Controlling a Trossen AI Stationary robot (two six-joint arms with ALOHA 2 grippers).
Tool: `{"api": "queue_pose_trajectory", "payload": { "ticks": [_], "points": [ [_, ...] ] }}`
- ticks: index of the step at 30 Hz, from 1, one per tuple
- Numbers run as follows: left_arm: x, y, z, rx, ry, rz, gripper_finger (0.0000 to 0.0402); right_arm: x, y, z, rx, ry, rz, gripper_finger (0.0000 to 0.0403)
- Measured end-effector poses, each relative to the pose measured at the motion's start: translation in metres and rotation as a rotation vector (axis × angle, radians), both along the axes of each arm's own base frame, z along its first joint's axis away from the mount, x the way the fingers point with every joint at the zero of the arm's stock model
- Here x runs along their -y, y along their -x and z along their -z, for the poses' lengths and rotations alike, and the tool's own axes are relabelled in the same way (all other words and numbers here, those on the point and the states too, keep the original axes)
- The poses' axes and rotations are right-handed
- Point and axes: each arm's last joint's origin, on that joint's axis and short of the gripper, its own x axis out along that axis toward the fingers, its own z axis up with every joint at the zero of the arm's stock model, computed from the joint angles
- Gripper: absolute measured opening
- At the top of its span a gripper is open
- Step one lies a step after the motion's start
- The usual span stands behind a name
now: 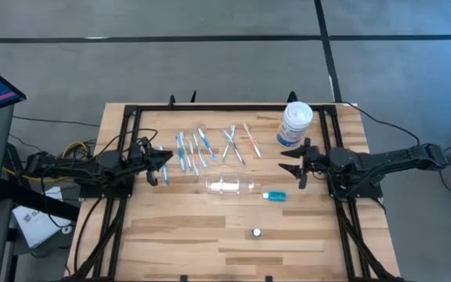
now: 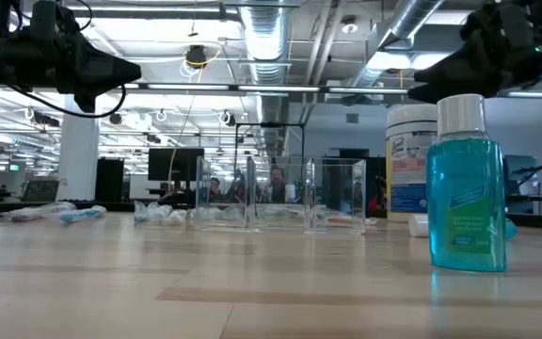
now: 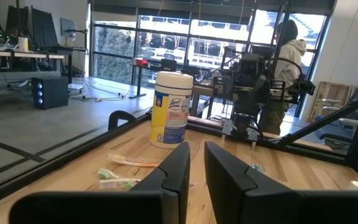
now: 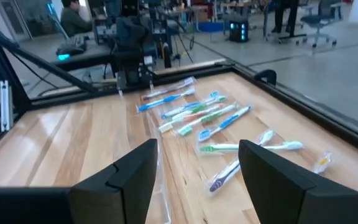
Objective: Pick & Place toothbrushing station
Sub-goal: Put the right orange toothbrush into the transparent organizer
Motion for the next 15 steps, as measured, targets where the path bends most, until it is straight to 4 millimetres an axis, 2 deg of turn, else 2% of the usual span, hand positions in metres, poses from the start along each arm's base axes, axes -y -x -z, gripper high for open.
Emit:
{"api": "queue_pose_trajectory", "payload": {
  "ticks": [15],
  "points": [
    [0.000,0.000,0.000,0.000,0.000,0.000,0.0044,-0.003,-0.070,-0.028,-0.166,-0.052,0.022,0.0217]
  ]
}}
